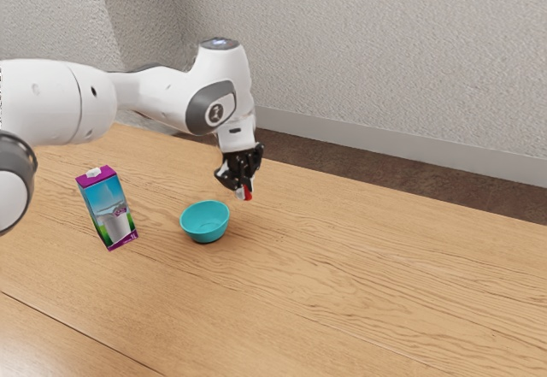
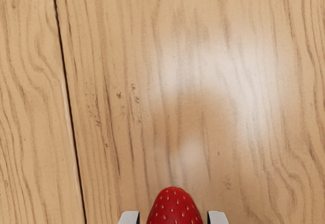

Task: Take strawberry from the bowl

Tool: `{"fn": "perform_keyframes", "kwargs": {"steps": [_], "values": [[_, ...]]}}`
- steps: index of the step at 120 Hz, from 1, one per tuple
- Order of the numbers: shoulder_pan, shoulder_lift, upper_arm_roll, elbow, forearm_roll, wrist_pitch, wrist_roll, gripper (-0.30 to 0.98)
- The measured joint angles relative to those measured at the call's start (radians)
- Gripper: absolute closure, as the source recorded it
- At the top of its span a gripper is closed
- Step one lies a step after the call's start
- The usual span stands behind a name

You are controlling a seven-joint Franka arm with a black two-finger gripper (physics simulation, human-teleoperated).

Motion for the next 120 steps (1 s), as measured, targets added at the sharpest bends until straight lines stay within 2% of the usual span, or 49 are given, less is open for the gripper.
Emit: {"fn": "perform_keyframes", "kwargs": {"steps": [18,42,70,81,95,104,120], "values": [[-0.089,0.038,-0.003,0.002,-0.025,-0.009,-0.018,0.71],[-0.125,0.145,-0.009,0.007,-0.051,0.022,-0.04,0.7],[-0.123,0.154,-0.005,0.01,-0.055,0.027,-0.07,0.28],[-0.115,0.055,0.006,0.0,-0.053,-0.007,-0.102,0.18],[-0.111,-0.2,0.078,-0.059,-0.048,-0.134,-0.184,0.1],[-0.076,-0.321,0.107,-0.071,-0.035,-0.22,-0.252,0.07],[-0.007,-0.39,0.118,-0.066,0.017,-0.318,-0.385,0.04]]}}
